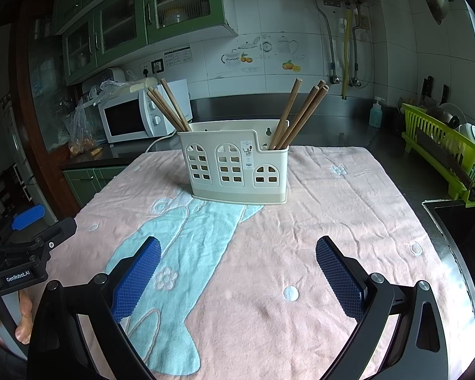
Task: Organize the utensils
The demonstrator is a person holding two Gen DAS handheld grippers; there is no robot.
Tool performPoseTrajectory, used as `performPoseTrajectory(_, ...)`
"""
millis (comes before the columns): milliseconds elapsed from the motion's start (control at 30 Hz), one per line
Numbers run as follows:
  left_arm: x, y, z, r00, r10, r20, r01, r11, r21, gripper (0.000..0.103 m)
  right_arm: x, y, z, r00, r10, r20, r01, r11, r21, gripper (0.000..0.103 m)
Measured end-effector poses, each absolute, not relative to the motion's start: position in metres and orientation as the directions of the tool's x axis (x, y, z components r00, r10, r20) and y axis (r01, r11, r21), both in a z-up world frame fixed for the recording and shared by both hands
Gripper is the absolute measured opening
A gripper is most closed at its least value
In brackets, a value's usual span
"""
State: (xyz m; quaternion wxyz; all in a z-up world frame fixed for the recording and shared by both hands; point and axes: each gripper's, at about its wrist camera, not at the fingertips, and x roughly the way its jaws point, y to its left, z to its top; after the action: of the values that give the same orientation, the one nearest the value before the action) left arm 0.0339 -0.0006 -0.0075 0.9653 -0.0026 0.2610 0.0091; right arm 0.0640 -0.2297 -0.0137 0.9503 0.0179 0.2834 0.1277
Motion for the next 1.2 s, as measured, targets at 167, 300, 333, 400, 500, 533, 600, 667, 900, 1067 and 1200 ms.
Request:
performPoseTrajectory(167,0.0333,-0.0027,-0.0079,0.864,0.022,-0.503,-0.019,1.000,0.010,0.098,0.0640,-0.2298,-0.0137,0.807,0.254,-0.533,-0.233,0.967,0.107,0.095)
performPoseTrajectory(300,0.0335,-0.0036,-0.0084,0.863,0.018,-0.505,-0.013,1.000,0.013,0.098,0.0638,-0.2292,-0.0135,0.806,0.254,-0.534,-0.234,0.967,0.106,0.095)
performPoseTrajectory(333,0.0342,-0.0037,-0.0083,0.862,0.021,-0.506,-0.014,1.000,0.017,0.098,0.0637,-0.2291,-0.0136,0.806,0.254,-0.535,-0.234,0.966,0.107,0.095)
performPoseTrajectory(400,0.0343,-0.0037,-0.0086,0.861,0.020,-0.507,-0.013,1.000,0.017,0.098,0.0635,-0.2290,-0.0135,0.806,0.256,-0.534,-0.235,0.966,0.108,0.095)
performPoseTrajectory(500,0.0345,-0.0040,-0.0084,0.862,0.021,-0.507,-0.013,1.000,0.020,0.098,0.0638,-0.2292,-0.0136,0.805,0.257,-0.535,-0.235,0.966,0.110,0.095)
performPoseTrajectory(533,0.0344,-0.0040,-0.0083,0.862,0.021,-0.507,-0.013,1.000,0.020,0.098,0.0636,-0.2291,-0.0136,0.806,0.257,-0.534,-0.235,0.966,0.109,0.095)
performPoseTrajectory(600,0.0346,-0.0039,-0.0084,0.862,0.020,-0.507,-0.012,1.000,0.018,0.098,0.0639,-0.2292,-0.0137,0.805,0.256,-0.535,-0.235,0.966,0.109,0.095)
performPoseTrajectory(667,0.0342,-0.0045,-0.0086,0.862,0.020,-0.507,-0.010,1.000,0.021,0.098,0.0635,-0.2289,-0.0138,0.805,0.257,-0.534,-0.235,0.966,0.109,0.095)
performPoseTrajectory(900,0.0343,-0.0055,-0.0084,0.862,0.022,-0.506,-0.011,1.000,0.025,0.098,0.0631,-0.2285,-0.0138,0.805,0.257,-0.534,-0.237,0.965,0.108,0.095)
performPoseTrajectory(1067,0.0346,-0.0055,-0.0084,0.862,0.024,-0.506,-0.012,1.000,0.027,0.098,0.0632,-0.2284,-0.0138,0.805,0.257,-0.535,-0.236,0.966,0.109,0.095)
performPoseTrajectory(1200,0.0348,-0.0058,-0.0081,0.862,0.024,-0.506,-0.012,1.000,0.028,0.098,0.0628,-0.2281,-0.0136,0.805,0.256,-0.535,-0.236,0.966,0.108,0.095)
